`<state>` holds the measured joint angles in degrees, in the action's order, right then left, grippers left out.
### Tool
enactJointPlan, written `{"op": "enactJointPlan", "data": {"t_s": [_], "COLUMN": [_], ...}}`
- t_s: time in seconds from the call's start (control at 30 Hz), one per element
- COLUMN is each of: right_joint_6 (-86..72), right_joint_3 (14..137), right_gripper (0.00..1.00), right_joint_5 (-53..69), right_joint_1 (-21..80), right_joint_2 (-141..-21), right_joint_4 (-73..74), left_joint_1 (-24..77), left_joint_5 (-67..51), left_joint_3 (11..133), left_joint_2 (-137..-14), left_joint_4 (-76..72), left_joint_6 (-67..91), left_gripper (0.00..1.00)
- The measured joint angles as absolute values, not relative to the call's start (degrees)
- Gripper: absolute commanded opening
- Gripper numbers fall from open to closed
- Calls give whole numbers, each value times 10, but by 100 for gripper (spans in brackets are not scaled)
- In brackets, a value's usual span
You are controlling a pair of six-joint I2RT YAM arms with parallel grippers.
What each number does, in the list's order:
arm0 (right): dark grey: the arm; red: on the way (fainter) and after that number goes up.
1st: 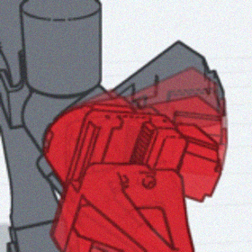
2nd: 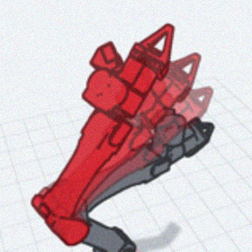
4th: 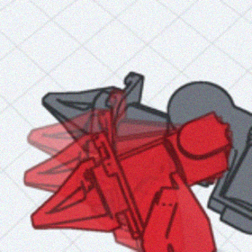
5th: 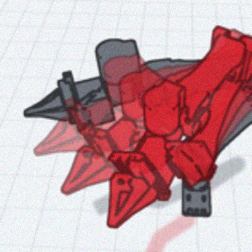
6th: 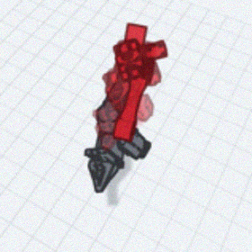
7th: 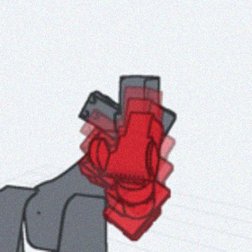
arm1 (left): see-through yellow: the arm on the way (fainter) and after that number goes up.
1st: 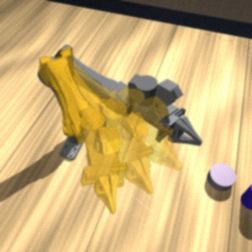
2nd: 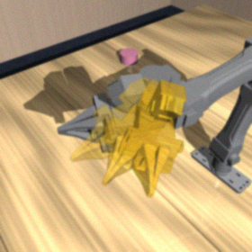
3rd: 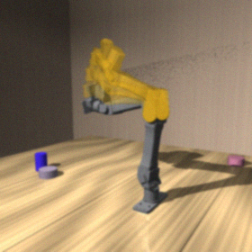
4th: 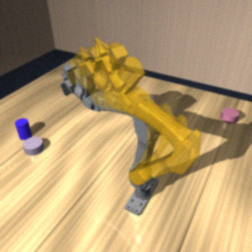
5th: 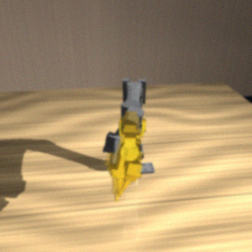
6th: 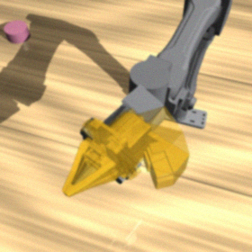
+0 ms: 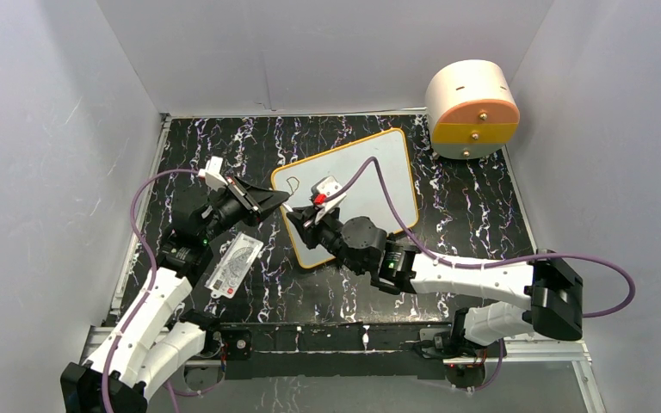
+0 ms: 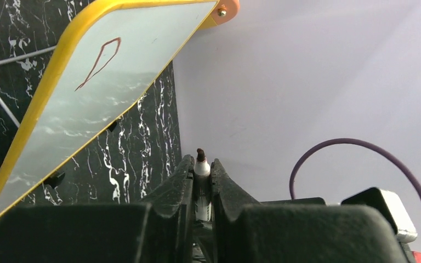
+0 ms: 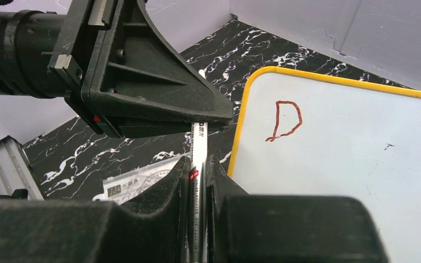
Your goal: Write a sentence on the whiteboard
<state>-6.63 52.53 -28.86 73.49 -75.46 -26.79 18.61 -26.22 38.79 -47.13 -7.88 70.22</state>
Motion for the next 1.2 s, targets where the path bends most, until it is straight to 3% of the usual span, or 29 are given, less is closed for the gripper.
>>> {"op": "enactJointPlan", "data": {"t_s": [0.23, 0.37, 0.53, 0.77, 1.2], "right_joint_6": [-75, -99, -138, -174, -166], "right_joint_3": [496, 463, 448, 442, 459], "right_gripper": [65, 77, 77, 65, 54], "right_joint_5": [-276, -253, -225, -182, -149], "right_joint_1": [732, 714, 686, 663, 659], "right_joint_2": [-750, -723, -705, -709, -760], "right_joint_4": [-306, -336, -364, -383, -422], "left_joint_1": [188, 188, 188, 188, 188], "left_joint_5": [-234, -215, -197, -188, -189], "left_joint_3": [350, 348, 348, 348, 348], "left_joint_2": [-443, -431, -427, -428, -437], "left_joint_4": [-90, -91, -90, -89, -89], "left_joint_6": [779, 830, 882, 922, 937], "left_gripper": [0, 0, 0, 0, 0]}}
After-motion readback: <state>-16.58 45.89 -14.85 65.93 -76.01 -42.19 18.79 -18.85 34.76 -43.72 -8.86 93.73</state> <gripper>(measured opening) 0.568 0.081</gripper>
